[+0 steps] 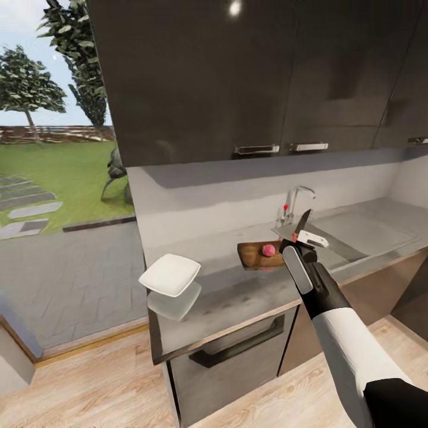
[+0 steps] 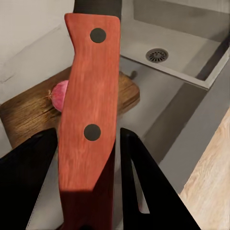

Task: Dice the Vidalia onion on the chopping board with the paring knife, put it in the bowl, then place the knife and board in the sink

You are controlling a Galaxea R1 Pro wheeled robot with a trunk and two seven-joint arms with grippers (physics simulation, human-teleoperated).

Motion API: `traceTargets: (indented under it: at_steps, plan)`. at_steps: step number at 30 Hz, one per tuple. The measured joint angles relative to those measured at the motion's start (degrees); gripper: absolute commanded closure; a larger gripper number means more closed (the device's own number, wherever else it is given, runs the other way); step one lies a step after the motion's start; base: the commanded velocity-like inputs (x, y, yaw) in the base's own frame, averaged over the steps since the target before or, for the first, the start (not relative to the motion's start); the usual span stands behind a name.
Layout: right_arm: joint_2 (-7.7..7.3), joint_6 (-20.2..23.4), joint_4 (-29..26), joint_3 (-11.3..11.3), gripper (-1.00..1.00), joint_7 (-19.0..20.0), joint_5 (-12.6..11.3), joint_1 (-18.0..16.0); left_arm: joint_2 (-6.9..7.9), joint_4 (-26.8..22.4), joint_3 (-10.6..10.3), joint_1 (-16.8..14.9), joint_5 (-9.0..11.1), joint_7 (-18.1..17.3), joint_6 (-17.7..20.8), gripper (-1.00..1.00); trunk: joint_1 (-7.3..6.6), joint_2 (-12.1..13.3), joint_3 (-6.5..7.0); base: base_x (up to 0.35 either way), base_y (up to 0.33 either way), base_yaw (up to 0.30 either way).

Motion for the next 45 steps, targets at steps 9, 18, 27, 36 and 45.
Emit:
traceTargets:
  at_steps: [9,18,27,36,45]
  plan:
    - [0.17,0.02,0.03,0.02,1.00,0.01,-0.03,0.00,0.00,0.01,0.00,0.00,0.00,0.00,0.03,-1.00,-0.01,0.00,0.68,0.011,-0.190,0.207]
    - [0.18,-0.02,0.09,0.02,1.00,0.01,0.01,0.00,0.00,0.08,0.00,0.00,0.00,0.00,0.00,-1.00,0.00,0.00,1.34,0.064,-0.217,0.213]
    - [0.18,0.00,0.17,0.02,1.00,0.01,0.02,0.00,-0.22,0.11,-0.02,0.00,-0.03,0.01,0.00,-1.00,-0.01,0.00,1.99,0.035,-0.218,0.207]
    - [-0.31,-0.16,0.36,8.60,1.00,-0.09,4.09,-0.01,-0.44,0.56,-0.05,-0.02,-0.15,0.01,0.01,-1.00,0.01,-0.04,2.64,0.019,-0.219,0.046]
    - [-0.52,-0.11,0.44,12.68,1.00,-0.13,7.23,0.00,-0.53,0.65,-0.08,-0.02,-0.17,0.02,0.01,-1.00,0.01,-0.05,2.72,0.000,-0.219,0.001]
